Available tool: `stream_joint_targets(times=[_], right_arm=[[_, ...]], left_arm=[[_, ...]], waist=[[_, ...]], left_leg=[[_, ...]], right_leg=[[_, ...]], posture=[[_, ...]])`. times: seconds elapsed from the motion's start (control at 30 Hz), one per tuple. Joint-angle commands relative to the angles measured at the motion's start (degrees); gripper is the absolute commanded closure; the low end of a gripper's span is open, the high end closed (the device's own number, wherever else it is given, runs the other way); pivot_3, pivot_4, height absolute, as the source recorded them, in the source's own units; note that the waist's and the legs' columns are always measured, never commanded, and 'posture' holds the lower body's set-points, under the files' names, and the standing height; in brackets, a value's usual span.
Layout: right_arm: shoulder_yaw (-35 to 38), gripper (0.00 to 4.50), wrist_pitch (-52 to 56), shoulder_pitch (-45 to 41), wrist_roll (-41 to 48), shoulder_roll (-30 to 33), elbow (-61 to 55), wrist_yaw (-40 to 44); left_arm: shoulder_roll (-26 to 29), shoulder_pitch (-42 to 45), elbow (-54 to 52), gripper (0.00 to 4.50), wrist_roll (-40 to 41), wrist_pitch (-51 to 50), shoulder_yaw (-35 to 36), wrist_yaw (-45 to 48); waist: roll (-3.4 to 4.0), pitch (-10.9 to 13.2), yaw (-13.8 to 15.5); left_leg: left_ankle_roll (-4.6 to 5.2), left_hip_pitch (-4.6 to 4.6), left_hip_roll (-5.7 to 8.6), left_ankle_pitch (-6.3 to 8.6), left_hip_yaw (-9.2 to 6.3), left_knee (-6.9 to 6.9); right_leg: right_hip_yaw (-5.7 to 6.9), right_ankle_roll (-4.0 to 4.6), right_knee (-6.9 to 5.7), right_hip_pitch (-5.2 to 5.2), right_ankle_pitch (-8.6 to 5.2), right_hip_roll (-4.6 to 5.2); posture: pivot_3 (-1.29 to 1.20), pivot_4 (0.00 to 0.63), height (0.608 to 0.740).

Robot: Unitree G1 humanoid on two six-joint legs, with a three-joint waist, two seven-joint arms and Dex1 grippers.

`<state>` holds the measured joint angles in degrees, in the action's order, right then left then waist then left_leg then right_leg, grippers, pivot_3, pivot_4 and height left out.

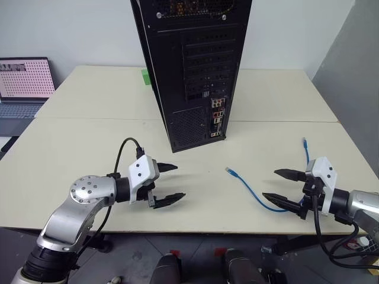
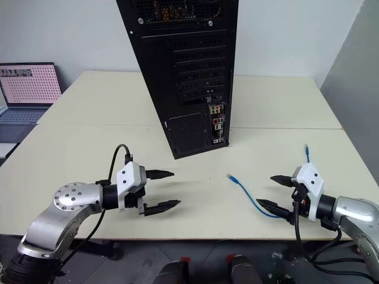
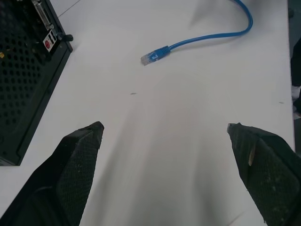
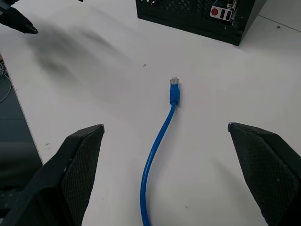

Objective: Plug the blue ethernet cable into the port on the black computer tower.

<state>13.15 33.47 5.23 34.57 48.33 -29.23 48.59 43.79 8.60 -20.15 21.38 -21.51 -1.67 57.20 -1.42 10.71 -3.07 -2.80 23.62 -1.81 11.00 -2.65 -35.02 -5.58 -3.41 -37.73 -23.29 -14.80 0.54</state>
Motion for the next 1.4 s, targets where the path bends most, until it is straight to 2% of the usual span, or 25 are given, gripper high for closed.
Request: stream_joint_targets(times=[0.03, 0.37, 0.53, 0.63, 0.87, 1.1, 1.13, 1.17, 1.2, 1.23, 1.4], right_arm=[[1.0, 0.04, -0.5, -0.3, 0.1, 0.2, -1.4, 0.0], [1.7, 0.04, 0.9, 0.8, 0.8, -0.3, -3.9, -1.9], [-3.2, 0.04, 2.3, -1.2, -1.4, -4.3, -6.2, -8.4], [-8.7, 0.04, 2.1, -4.1, -5.2, -8.5, -3.2, -12.4], [-17.3, 0.04, -3.4, -11.7, -13.7, -15.7, 8.9, -14.7], [-21.9, 0.04, -9.2, -15.7, -20.2, -18.6, 18.4, -13.3], [-22.5, 0.39, -10.2, -15.9, -21.3, -18.6, 19.3, -13.3], [-22.9, 0.40, -11.0, -15.9, -22.1, -18.4, 19.9, -13.1], [-23.1, 0.63, -11.5, -15.8, -22.6, -18.3, 20.0, -12.7], [-23.3, 1.01, -11.8, -15.6, -22.9, -18.2, 20.0, -12.4], [-23.3, 2.23, -12.5, -15.2, -23.5, -18.6, 19.8, -11.9]], left_arm=[[0.7, -0.3, -1.7, 0.00, 0.8, 0.6, 1.4, 0.6], [-0.3, 1.5, -1.0, 0.00, 0.6, -0.2, -0.5, 1.0], [-3.4, 6.0, 1.1, 0.00, -0.3, -1.1, -4.5, 0.6], [-5.4, 9.6, 4.6, 0.00, -2.9, 0.6, -7.3, 0.5], [-6.8, 13.2, 8.1, 0.00, -2.8, 2.8, -8.7, 4.1], [-6.8, 13.1, 8.8, 0.00, -3.3, 4.0, -8.9, 5.3], [-6.8, 12.9, 8.9, 0.00, -3.3, 4.2, -8.8, 5.5], [-6.7, 12.8, 9.1, 0.00, -3.3, 4.5, -8.7, 5.6], [-6.7, 12.6, 9.3, 0.00, -3.4, 4.8, -8.6, 5.7], [-6.6, 12.4, 9.5, 0.00, -3.5, 5.0, -8.6, 5.8], [-6.4, 11.7, 9.7, 0.00, -3.4, 5.9, -8.2, 6.3]], waist=[[0.00, 0.0, 0.0], [0.00, 0.0, 0.0], [-0.01, 0.0, 0.0], [-0.04, 0.0, 0.0], [-0.04, 0.0, -0.2], [-0.04, 0.0, -0.2], [-0.04, 0.0, -0.2], [-0.04, 0.0, -0.2], [-0.04, 0.0, -0.2], [-0.04, 0.0, -0.2], [-0.04, 0.0, -0.2]], left_leg=[[0.00, 0.00, 0.00, 0.00, 0.00, 0.00], [0.00, 0.01, 0.00, 0.00, 0.00, 0.00], [0.00, 0.02, 0.00, 0.00, -0.03, -0.02], [0.00, 0.04, 0.01, 0.00, -0.06, -0.07], [0.00, 0.13, 0.00, 0.00, -0.08, -0.08], [0.00, 0.15, 0.01, 0.00, -0.09, -0.08], [0.00, 0.15, 0.01, 0.00, -0.09, -0.08], [0.00, 0.14, 0.01, 0.00, -0.10, -0.08], [0.00, 0.14, 0.01, 0.00, -0.10, -0.08], [0.00, 0.14, 0.01, 0.00, -0.10, -0.08], [0.00, 0.13, 0.01, -0.01, -0.10, -0.09]], right_leg=[[0.00, 0.00, 0.00, 0.00, 0.00, 0.00], [0.00, 0.00, 0.00, 0.00, 0.00, 0.00], [0.02, 0.00, -0.01, 0.00, 0.00, -0.01], [0.04, -0.02, -0.02, 0.01, 0.01, -0.02], [0.04, -0.04, -0.05, -0.07, 0.02, -0.06], [0.06, -0.29, -0.06, -0.08, 0.17, -0.06], [0.06, -0.31, -0.07, -0.08, 0.18, -0.05], [0.06, -0.32, -0.07, -0.08, 0.19, -0.05], [0.06, -0.32, -0.08, -0.08, 0.19, -0.05], [0.06, -0.32, -0.08, -0.08, 0.19, -0.05], [0.05, -0.32, -0.11, -0.07, 0.19, -0.06]], posture=[[0.00, 0.150, 0.740], [0.00, 0.150, 0.740], [0.00, 0.150, 0.740], [0.00, 0.150, 0.740], [0.00, 0.150, 0.740], [0.00, 0.150, 0.740], [0.00, 0.150, 0.740], [0.00, 0.150, 0.740], [0.00, 0.150, 0.740], [0.00, 0.150, 0.740], [0.00, 0.150, 0.740]])
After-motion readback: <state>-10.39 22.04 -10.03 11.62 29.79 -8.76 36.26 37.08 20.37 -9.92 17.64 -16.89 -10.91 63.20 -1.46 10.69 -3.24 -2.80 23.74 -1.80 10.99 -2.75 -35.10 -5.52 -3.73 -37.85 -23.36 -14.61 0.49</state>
